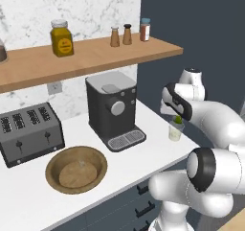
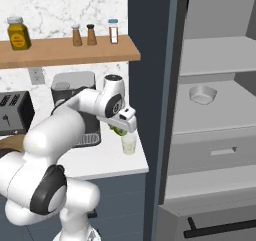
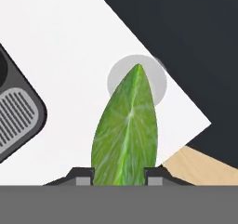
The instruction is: Grab a lemon wedge from the fridge and one ice cube from the ice bowl, and put them in the glass of lemonade.
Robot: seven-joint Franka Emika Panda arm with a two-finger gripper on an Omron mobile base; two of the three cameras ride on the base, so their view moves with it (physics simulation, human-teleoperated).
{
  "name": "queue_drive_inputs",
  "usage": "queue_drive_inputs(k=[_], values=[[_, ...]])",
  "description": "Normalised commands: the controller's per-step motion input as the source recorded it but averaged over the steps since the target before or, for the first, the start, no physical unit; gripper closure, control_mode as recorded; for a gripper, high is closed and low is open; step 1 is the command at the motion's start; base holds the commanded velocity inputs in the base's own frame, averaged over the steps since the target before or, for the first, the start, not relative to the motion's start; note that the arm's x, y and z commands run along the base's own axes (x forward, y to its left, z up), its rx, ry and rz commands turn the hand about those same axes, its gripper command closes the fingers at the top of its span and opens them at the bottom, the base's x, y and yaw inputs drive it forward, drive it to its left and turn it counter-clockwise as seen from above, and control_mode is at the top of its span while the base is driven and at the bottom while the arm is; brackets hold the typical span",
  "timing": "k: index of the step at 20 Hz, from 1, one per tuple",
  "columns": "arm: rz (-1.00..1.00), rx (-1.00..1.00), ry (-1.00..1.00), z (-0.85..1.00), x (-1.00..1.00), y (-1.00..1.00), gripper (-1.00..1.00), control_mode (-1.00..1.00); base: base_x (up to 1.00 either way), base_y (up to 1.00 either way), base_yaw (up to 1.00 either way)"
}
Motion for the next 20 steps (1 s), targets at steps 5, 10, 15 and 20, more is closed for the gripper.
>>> queue_drive_inputs(k=[5,10,15,20], values=[[0.00,0.01,0.01,-0.45,0.13,-0.10,1.00,-1.00,0.00,0.00,0.00],[0.00,0.02,-0.02,-0.50,0.01,-0.05,1.00,-1.00,0.00,0.00,0.00],[0.00,0.00,-0.01,0.02,0.17,-0.01,1.00,-1.00,0.00,0.00,0.00],[0.00,0.00,0.00,0.02,0.28,-0.12,1.00,-1.00,0.00,0.00,0.00]])
